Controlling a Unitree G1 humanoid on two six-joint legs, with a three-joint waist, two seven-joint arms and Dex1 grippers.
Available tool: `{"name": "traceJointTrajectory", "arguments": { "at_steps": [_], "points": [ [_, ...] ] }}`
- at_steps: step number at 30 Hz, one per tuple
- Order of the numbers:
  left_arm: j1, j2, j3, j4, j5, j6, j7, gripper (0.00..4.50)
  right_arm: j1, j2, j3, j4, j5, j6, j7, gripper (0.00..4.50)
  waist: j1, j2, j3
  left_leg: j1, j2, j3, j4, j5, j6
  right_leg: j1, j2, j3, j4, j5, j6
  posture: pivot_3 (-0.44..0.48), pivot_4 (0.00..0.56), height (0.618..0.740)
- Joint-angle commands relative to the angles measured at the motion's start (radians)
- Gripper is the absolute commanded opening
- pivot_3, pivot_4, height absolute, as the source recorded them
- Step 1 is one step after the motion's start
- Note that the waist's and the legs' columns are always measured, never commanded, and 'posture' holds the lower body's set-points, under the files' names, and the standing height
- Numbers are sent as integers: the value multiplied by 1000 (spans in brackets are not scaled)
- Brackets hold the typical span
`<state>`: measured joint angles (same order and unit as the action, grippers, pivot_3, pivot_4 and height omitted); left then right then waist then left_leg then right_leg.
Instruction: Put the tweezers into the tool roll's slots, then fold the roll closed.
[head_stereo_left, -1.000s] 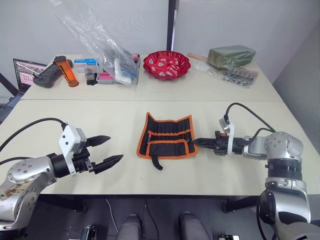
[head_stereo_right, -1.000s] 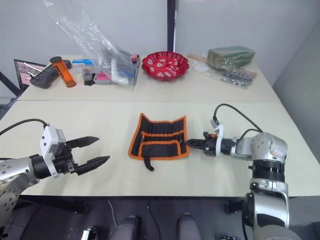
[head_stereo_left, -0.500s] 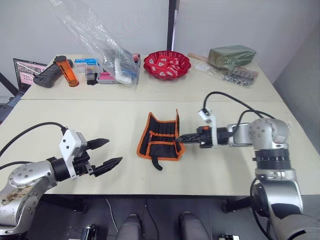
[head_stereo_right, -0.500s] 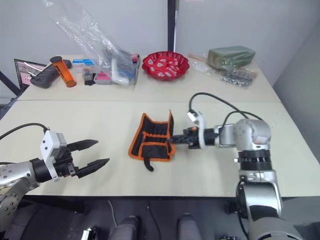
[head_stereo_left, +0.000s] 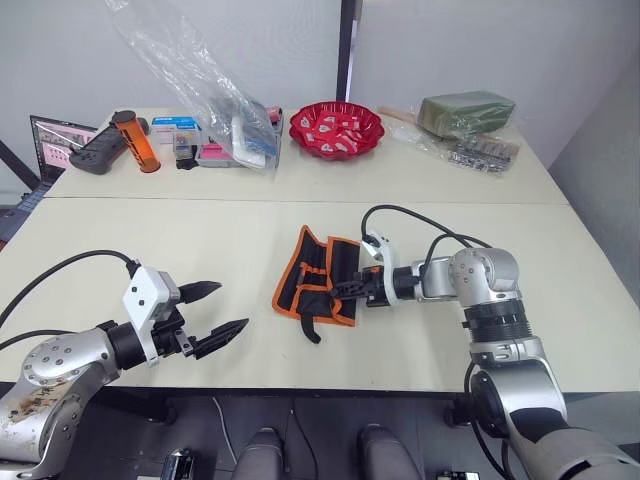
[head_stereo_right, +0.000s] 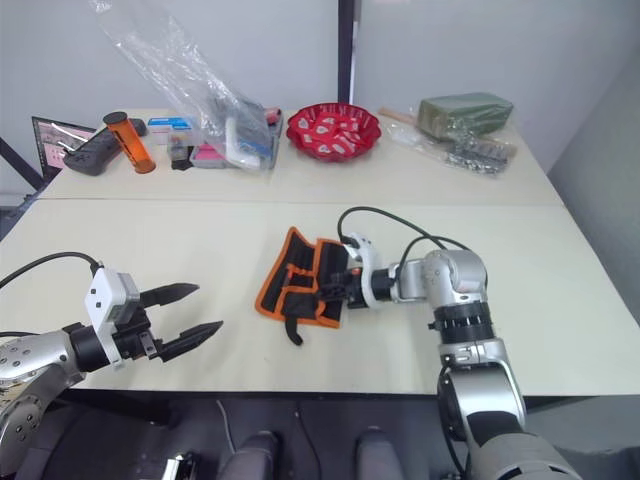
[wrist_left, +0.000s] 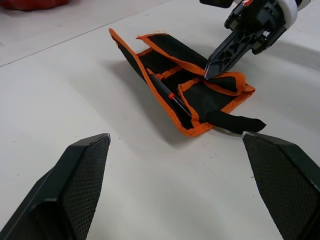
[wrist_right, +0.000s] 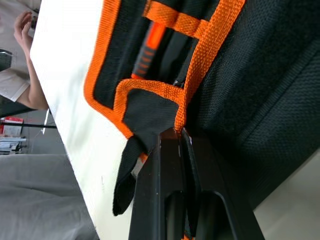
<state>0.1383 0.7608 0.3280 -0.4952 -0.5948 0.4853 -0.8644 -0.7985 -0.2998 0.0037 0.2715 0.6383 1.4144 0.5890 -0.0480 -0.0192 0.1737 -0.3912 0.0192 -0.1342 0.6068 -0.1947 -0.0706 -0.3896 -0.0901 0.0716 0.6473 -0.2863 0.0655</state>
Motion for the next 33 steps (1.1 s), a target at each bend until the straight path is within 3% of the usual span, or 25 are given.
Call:
{"name": "traceJointTrajectory", "arguments": {
  "at_steps": [1,2,5,14,16,24,27,31,33],
  "points": [
    [-7,9,14,-22,-9,-7,-1,4500,18,5,31,12,-31,-56,12,72,-1,0,0,0,0,0,0,0,0,0,0,0,0,0,0,0,150,740],
    [-12,12,15,-19,-9,-6,-3,4500,24,9,33,19,-33,-65,16,72,-1,0,0,0,0,0,0,0,0,0,0,0,0,0,0,0,150,740],
    [-18,19,20,-13,-12,-5,-10,4500,39,14,37,17,-36,-80,33,859,-1,0,0,1,0,0,0,0,0,1,0,0,0,0,0,0,150,740],
    [-44,37,14,12,-10,-6,-32,4500,39,3,-74,16,52,-26,93,3952,-4,0,0,2,0,0,0,0,0,1,0,0,1,0,0,0,150,740],
    [-53,42,11,19,-10,-5,-37,4500,37,-1,-108,23,69,-18,95,4470,-2,0,0,2,0,0,1,0,0,1,0,0,1,0,0,0,150,740],
    [-83,54,6,43,-11,-3,-60,4500,45,-15,-209,-27,143,-41,139,4470,0,0,0,1,0,0,0,0,0,0,0,0,1,0,0,0,150,740],
    [-102,60,2,54,-10,1,-68,4500,95,-65,-150,-142,120,-162,226,4470,0,0,0,0,0,0,0,0,0,0,0,0,1,0,0,0,150,740],
    [-118,63,1,65,-16,2,-76,4500,148,-122,-70,-232,48,-347,295,3360,-1,0,0,0,0,0,0,0,0,0,0,0,0,0,1,0,150,740],
    [-129,62,-1,66,-23,8,-77,4500,189,-135,0,-291,-60,-573,327,2629,-1,0,0,0,0,0,0,0,0,0,0,0,0,0,1,0,150,740]
  ]
}}
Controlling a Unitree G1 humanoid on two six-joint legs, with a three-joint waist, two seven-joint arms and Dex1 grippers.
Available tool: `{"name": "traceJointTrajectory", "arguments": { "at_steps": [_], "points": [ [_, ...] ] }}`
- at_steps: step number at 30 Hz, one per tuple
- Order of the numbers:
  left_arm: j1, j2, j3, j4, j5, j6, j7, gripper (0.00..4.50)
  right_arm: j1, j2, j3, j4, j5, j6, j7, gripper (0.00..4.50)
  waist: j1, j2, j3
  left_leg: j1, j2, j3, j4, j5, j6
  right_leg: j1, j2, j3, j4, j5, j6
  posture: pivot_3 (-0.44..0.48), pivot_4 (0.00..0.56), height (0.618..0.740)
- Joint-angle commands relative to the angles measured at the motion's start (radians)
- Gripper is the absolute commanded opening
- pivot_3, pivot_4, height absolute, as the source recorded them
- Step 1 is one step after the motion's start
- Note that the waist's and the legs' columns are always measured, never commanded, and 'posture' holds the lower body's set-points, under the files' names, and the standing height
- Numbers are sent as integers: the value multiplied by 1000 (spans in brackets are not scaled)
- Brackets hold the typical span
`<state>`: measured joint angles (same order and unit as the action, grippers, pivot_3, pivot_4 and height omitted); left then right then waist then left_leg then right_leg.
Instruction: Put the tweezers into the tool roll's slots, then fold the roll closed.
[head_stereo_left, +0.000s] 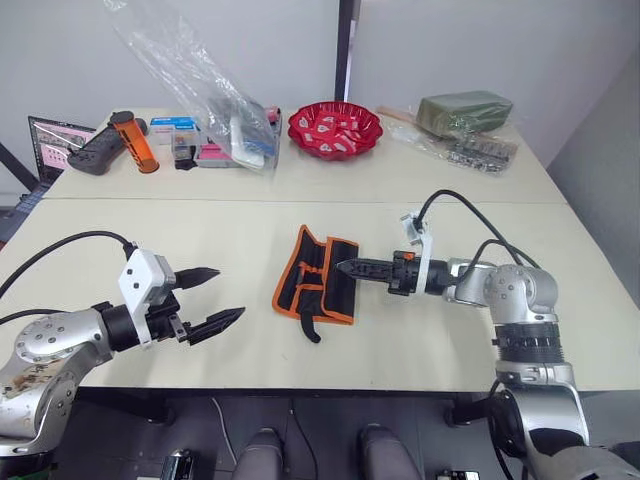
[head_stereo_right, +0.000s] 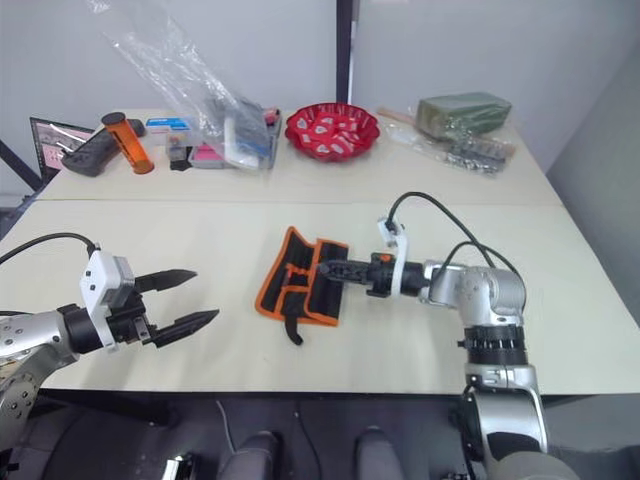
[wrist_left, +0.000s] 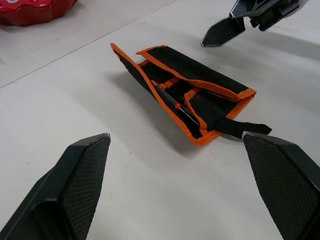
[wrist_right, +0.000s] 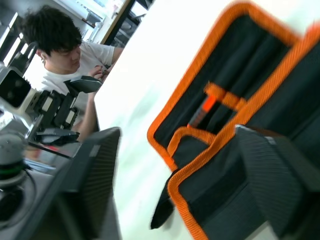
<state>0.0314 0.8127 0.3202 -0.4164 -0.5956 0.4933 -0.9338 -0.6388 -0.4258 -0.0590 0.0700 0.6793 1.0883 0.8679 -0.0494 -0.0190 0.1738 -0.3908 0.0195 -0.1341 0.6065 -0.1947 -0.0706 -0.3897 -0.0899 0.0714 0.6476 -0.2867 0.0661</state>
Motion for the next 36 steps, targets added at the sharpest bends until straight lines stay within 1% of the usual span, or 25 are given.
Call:
{"name": "traceJointTrajectory", "arguments": {
  "at_steps": [1,2,4,7,8,14,18,22,26,27,29,31,34,36],
  "points": [
    [-27,9,5,-13,-24,3,-9,4500,50,-9,93,-104,-165,-370,48,2283,0,0,0,0,0,0,0,0,0,0,0,0,0,-1,1,0,150,740],
    [-31,8,3,-14,-27,8,-9,4500,65,-11,124,-102,-217,-463,53,1922,-1,0,0,0,0,0,0,0,0,0,0,0,0,-2,3,0,150,740],
    [-37,3,-3,-16,-33,18,-7,4500,78,-28,191,-68,-292,-573,91,1239,-2,0,0,0,0,0,0,0,0,0,0,0,0,-2,4,0,150,740],
    [-35,0,-12,-23,-42,25,-3,4500,86,-15,238,-7,-330,-670,145,253,-3,0,0,0,0,0,0,0,0,0,0,0,0,0,1,0,150,740],
    [-33,0,-14,-25,-45,27,-1,4500,89,-6,244,6,-328,-677,155,18,-3,0,0,0,0,0,0,0,0,0,0,0,0,0,0,0,150,740],
    [-28,-17,4,-27,-76,55,26,4500,116,14,320,123,-443,-812,161,18,-1,0,0,0,0,0,0,0,0,1,0,0,0,0,0,0,150,740],
    [-23,-27,8,-32,-86,70,54,4500,118,6,371,218,-538,-878,147,18,1,-1,0,1,0,0,0,0,0,1,0,0,0,0,0,0,150,740],
    [-7,-46,15,-44,-114,106,97,4500,126,-4,396,239,-575,-879,152,18,1,-1,-1,4,0,0,0,0,0,3,0,0,0,0,0,0,150,740],
    [-22,-91,7,-46,-154,169,180,4500,125,-2,394,232,-575,-876,158,18,2,-2,-1,5,0,0,1,0,0,5,0,0,0,0,0,0,150,740],
    [-27,-101,-1,-47,-160,187,200,4500,124,-1,393,230,-576,-875,160,18,2,-3,-2,5,0,0,1,0,0,5,0,0,0,0,0,0,150,740],
    [-48,-131,-56,-22,-122,225,268,4500,119,-4,393,229,-579,-878,167,18,4,-3,-2,5,0,0,1,0,0,5,0,0,1,0,0,0,150,740],
    [-66,-153,-84,0,-102,244,308,4500,117,-4,393,227,-581,-876,171,18,4,-4,-3,6,0,0,1,0,0,6,0,0,1,0,0,0,150,740],
    [-113,-219,-111,26,-118,262,348,4500,119,-4,392,223,-584,-871,169,18,4,-4,-3,6,0,0,2,0,0,6,0,0,1,0,0,0,150,740],
    [-135,-242,-138,37,-112,273,359,4500,120,-1,392,220,-585,-860,161,18,4,-5,-3,6,0,0,2,0,0,6,0,0,1,0,0,0,150,740]
  ]
}}
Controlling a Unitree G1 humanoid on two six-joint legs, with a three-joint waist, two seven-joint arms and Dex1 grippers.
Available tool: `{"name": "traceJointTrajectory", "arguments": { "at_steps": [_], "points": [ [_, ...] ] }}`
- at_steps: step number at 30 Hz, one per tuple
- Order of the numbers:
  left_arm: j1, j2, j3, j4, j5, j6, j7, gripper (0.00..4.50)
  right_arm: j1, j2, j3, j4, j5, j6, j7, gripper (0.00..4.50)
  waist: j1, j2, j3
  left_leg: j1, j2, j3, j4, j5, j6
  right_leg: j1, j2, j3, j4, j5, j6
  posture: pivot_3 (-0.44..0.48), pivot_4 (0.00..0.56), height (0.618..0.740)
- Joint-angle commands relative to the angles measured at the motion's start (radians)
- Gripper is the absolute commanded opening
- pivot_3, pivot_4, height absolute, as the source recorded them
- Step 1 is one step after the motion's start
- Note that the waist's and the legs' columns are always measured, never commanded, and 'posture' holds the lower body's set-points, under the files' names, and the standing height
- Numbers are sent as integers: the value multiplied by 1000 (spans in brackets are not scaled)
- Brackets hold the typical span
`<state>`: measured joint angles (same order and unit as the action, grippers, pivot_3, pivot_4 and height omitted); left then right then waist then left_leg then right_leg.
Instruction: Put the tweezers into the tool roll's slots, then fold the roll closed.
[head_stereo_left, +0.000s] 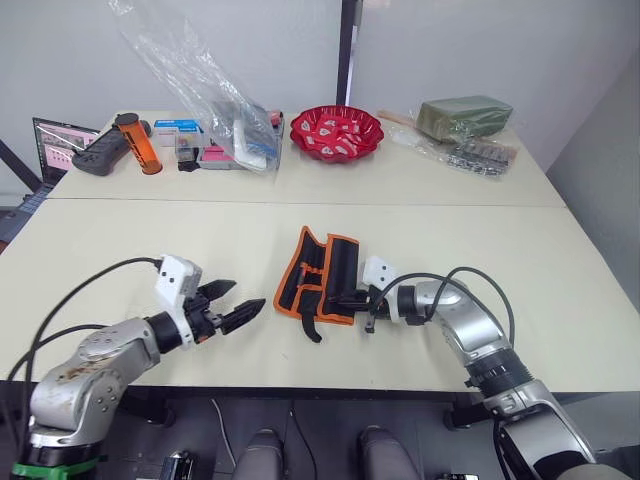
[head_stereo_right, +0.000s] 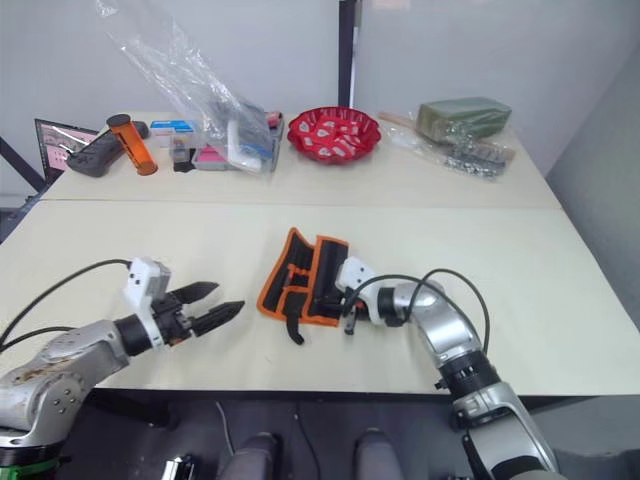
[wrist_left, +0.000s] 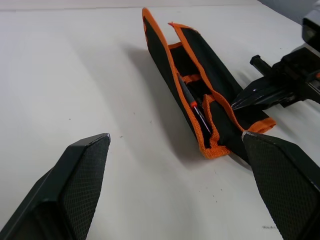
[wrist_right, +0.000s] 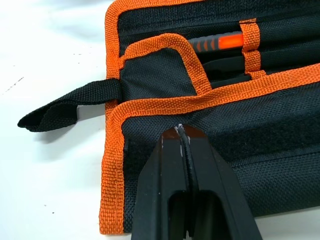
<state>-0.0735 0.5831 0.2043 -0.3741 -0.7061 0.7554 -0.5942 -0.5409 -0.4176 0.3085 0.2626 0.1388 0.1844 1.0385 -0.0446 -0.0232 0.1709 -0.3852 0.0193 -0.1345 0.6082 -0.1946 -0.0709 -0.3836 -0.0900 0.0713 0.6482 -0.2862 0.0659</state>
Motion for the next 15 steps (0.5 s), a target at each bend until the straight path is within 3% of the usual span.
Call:
{"name": "traceJointTrajectory", "arguments": {
  "at_steps": [1,3,4,15],
  "points": [
    [-42,-24,-42,7,13,14,27,4500,24,-8,25,25,-46,49,-13,18,0,0,0,0,0,0,0,0,0,0,0,0,0,0,0,0,150,740],
    [-76,-57,-73,46,40,14,57,4500,26,-6,28,18,-45,58,-17,18,0,0,-1,0,0,0,0,0,0,0,0,0,0,0,0,0,150,740],
    [-91,-72,-82,62,45,14,66,3941,27,-5,29,14,-44,62,-17,0,0,-1,-1,0,0,0,0,0,0,0,0,0,0,0,0,0,150,740],
    [-186,-92,-154,138,97,27,45,379,32,-4,23,-10,-46,92,-51,0,-1,-1,-1,0,0,0,0,0,0,0,0,0,0,0,0,0,150,740]
  ]
}}
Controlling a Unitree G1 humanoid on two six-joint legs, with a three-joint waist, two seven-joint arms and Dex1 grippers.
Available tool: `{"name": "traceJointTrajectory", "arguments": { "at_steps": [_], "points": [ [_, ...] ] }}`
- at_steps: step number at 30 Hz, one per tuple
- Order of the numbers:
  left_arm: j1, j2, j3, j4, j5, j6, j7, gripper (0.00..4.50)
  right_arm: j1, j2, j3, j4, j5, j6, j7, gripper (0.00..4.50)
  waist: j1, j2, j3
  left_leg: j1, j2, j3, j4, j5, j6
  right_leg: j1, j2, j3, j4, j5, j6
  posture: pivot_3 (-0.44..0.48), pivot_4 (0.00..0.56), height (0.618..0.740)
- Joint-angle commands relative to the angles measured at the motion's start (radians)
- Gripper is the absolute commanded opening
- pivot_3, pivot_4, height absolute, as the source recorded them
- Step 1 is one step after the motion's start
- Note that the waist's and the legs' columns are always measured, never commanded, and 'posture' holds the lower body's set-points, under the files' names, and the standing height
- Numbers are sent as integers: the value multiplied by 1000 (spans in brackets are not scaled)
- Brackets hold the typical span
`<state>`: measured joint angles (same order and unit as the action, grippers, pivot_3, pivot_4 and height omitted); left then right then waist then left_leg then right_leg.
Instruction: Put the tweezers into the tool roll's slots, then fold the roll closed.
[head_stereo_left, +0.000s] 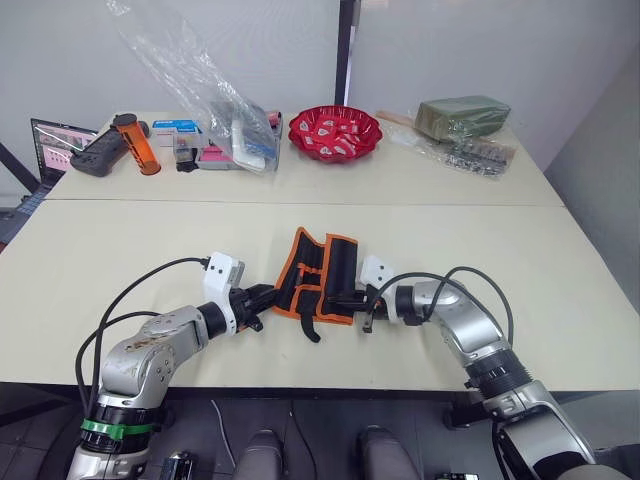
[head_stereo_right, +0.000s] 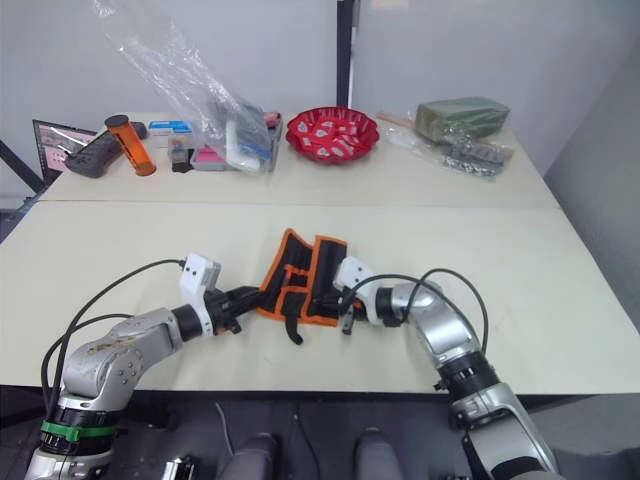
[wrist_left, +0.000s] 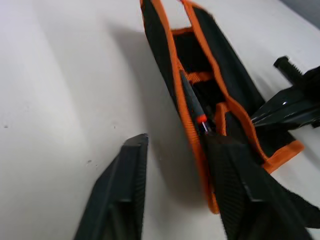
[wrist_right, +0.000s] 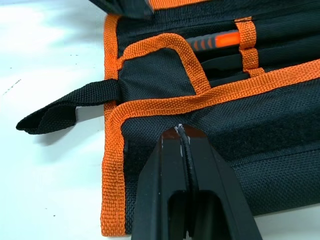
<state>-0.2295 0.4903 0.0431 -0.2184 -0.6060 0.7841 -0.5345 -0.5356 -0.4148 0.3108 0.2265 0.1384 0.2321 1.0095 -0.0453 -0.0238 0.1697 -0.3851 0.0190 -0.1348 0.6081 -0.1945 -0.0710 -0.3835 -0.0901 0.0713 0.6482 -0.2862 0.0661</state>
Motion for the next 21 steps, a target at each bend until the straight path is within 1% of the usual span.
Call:
{"name": "traceJointTrajectory", "arguments": {
  "at_steps": [1,6,10,14,16,21],
  "points": [
    [-36,-1,11,-15,-5,-4,-18,25,28,-7,21,23,-45,46,-24,0,0,0,0,0,0,0,0,0,0,0,0,0,0,0,0,0,150,740],
    [-78,-4,48,46,34,-35,18,25,22,12,0,-19,-17,70,-45,0,-1,0,0,0,0,0,0,0,0,0,0,0,0,0,0,0,150,740],
    [-116,29,66,101,67,-65,3,25,-4,39,-41,-58,20,121,-67,0,-7,0,0,-1,0,0,0,0,0,-2,0,0,1,0,0,0,150,740],
    [-179,81,6,144,150,-103,-29,25,-3,46,-67,-74,36,191,-103,0,-8,0,0,-3,0,-1,0,0,0,-3,0,0,1,0,0,0,150,740],
    [-231,75,-17,149,165,-107,-34,25,17,48,-82,-97,51,211,-113,0,-3,0,0,-3,0,-1,0,0,0,-4,0,0,1,0,0,0,150,740],
    [-285,44,-40,131,174,-91,-45,25,41,61,-115,-168,93,250,-131,0,2,0,0,-5,-1,-1,0,0,0,-4,-1,0,0,0,1,0,150,740]
  ]
}}
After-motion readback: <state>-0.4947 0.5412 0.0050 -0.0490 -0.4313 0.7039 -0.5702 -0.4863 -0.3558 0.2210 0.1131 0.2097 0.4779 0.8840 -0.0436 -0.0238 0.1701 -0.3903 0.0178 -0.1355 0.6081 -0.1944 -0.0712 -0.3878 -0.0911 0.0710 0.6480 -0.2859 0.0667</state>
